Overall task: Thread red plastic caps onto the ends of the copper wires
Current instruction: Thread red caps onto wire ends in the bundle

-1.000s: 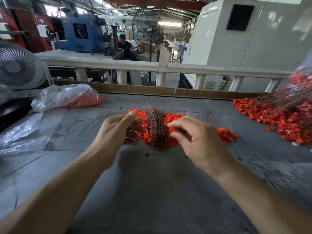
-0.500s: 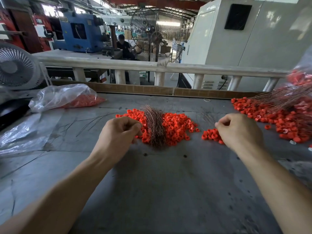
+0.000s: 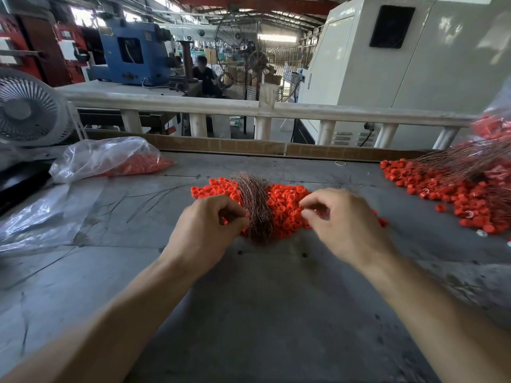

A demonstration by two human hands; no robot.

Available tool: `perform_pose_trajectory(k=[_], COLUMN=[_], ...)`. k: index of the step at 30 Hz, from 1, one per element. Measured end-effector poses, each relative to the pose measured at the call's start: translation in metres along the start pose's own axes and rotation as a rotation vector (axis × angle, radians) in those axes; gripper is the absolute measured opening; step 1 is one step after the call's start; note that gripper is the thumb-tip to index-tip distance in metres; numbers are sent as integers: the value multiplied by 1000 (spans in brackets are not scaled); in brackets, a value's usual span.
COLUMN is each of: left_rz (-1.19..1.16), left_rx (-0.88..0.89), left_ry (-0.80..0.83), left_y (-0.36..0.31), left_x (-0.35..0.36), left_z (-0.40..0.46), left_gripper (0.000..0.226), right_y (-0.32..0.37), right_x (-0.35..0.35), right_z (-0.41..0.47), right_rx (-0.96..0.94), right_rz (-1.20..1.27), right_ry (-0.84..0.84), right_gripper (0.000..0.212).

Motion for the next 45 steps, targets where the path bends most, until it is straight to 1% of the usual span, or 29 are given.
perform_pose_trajectory(k=[2, 4, 8, 14, 18, 22, 25, 28, 31, 33, 35, 37, 41, 43, 45], left_rz=[24, 41, 67, 90, 112, 154, 213, 265, 321, 332, 337, 343, 356, 349, 325], left_rx=[3, 8, 8, -14, -61, -89, -106, -125, -142, -140, -130, -125, -118, -120, -108], left_ry=[4, 11, 4, -47, -80, -89, -70, -77, -96, -99, -99, -102, -104, -109, -111], left_y=[-1, -2, -2, 6, 14, 21, 24, 28, 31, 32, 31, 31, 33, 34, 33], left_x=[3, 4, 3, -8, -18, -23, -22, -26, -31, -31, -30, -29, -28, -28, -27], left_z=[0, -1, -1, 4, 8, 11, 11, 12, 11, 11, 11, 11, 12, 12, 14], left_gripper=[9, 9, 9, 12, 14, 13, 11, 12, 11, 11, 13, 13, 16, 17, 19], right_y=[14, 22, 27, 31, 34, 31, 33, 38, 37, 33, 26, 15, -3, -4, -4], right_x=[14, 23, 36, 37, 24, -1, -29, -54, -66, -67, -65, -56, -20, -4, 6], right_z=[-2, -3, -1, 0, 2, 0, -5, -14, -19, -20, -18, -13, -6, -7, -9], right_rx=[-89, -157, -196, -254, -284, -237, -228, -232, -197, -153, -84, 15, 205, 246, 262], right_rz=[-12, -51, -117, -101, 6, 242, 419, 549, 608, 615, 620, 646, 704, 716, 722], right_ry=[63, 88, 109, 69, -21, -156, -315, -450, -512, -522, -517, -472, -268, -174, -116], right_gripper=[15, 20, 24, 9, 4, 2, 10, 8, 14, 12, 14, 19, 29, 29, 25])
Point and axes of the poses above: each hand's wrist, its own z-axis towards the middle knuckle, its own x-axis out of the palm, y = z × x, the point moved 9 cm from there along z, towards the middle knuckle, and after that the axes turned 3 degrees about -z, right-handed, at the moved point
